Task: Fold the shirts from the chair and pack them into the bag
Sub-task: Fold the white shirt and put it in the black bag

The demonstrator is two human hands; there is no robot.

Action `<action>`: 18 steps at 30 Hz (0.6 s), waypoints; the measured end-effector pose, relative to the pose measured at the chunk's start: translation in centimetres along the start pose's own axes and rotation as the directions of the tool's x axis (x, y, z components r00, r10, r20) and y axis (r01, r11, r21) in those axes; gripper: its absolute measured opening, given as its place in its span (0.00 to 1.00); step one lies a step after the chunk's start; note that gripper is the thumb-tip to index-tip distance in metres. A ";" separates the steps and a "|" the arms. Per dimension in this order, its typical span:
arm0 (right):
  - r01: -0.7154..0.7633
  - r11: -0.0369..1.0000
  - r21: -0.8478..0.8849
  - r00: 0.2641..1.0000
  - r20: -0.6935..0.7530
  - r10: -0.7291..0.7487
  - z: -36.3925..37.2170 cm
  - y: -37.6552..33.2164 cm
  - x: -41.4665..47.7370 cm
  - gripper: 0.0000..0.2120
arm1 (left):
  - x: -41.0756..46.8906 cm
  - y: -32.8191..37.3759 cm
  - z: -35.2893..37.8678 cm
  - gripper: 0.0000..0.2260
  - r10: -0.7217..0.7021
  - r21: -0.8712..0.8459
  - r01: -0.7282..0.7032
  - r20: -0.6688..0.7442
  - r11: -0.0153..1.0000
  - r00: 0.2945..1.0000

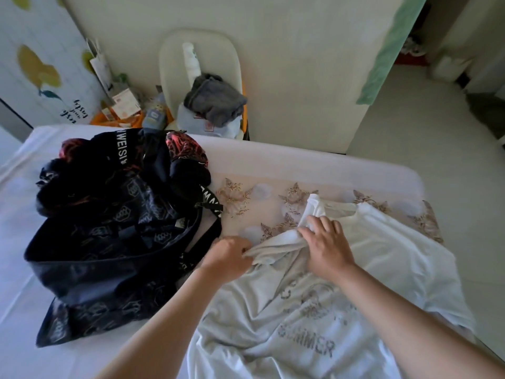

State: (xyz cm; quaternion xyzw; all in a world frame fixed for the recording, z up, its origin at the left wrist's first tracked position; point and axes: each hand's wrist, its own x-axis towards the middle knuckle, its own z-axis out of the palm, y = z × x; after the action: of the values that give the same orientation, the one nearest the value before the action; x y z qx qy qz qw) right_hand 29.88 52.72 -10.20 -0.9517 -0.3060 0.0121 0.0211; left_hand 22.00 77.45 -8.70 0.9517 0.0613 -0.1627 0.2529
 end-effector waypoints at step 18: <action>-0.003 0.954 0.300 0.998 -0.051 0.020 0.1 -0.8 -4.0 0.12 | -2.9 5.0 2.3 0.07 0.063 0.142 -0.058 -0.029 0.988 0.998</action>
State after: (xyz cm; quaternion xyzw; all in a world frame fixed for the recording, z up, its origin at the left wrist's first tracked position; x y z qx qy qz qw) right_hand 26.17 51.05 -10.22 -0.9393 -0.2945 0.0328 0.1733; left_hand 19.61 71.88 -7.25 0.9713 0.0248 -0.1430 0.1886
